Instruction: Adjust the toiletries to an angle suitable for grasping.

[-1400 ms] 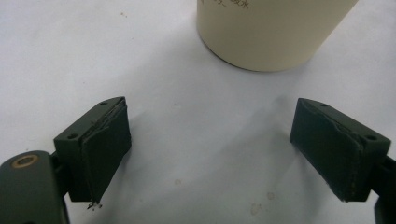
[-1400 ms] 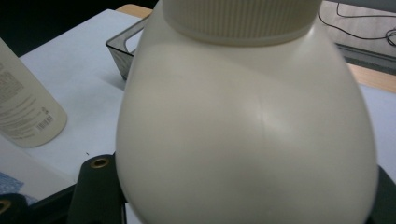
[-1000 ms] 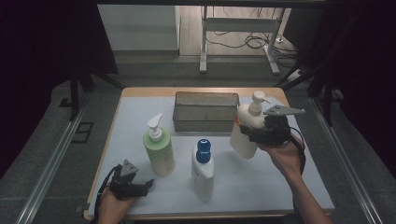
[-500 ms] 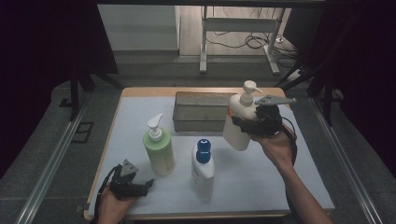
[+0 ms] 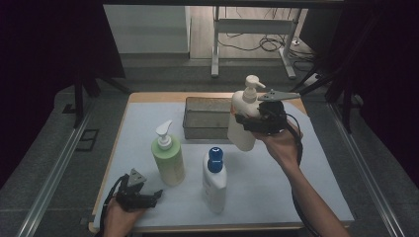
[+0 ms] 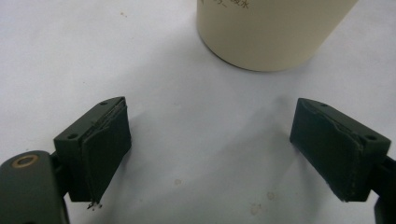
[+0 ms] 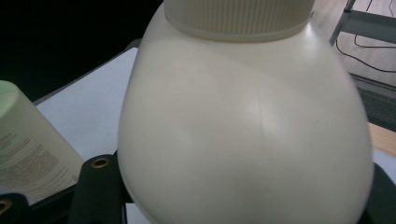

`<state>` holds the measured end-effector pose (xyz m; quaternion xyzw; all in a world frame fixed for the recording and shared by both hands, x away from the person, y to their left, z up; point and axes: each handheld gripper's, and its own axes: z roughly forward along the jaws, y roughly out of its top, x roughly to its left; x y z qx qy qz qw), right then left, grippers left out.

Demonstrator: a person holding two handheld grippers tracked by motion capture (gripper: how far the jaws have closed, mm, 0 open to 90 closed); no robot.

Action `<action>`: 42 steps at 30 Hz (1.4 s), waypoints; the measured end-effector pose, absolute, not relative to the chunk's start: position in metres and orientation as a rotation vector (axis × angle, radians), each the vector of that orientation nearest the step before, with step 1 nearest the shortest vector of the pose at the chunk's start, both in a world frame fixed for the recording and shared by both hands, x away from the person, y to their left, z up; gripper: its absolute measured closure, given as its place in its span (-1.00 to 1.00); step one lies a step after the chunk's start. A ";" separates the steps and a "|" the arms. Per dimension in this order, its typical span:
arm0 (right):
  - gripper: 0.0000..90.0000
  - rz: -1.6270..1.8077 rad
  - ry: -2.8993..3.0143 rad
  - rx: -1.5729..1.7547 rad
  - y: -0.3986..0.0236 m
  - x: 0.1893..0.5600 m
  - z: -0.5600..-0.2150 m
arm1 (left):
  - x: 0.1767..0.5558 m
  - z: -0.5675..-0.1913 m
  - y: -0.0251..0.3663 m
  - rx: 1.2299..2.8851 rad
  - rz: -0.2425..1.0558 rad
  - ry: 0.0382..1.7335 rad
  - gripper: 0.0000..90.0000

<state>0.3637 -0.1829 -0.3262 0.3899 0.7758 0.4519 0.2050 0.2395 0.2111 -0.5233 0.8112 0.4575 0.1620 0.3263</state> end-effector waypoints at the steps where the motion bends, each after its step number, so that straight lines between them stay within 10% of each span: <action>1: -0.18 1.261 2.160 1.088 -0.181 0.365 -0.326 | 0.239 -0.523 0.211 2.125 0.425 1.199 -0.73; 42: -0.18 1.250 2.111 1.096 -0.122 0.432 -0.328 | 0.240 -0.523 0.211 2.123 0.424 1.201 -0.73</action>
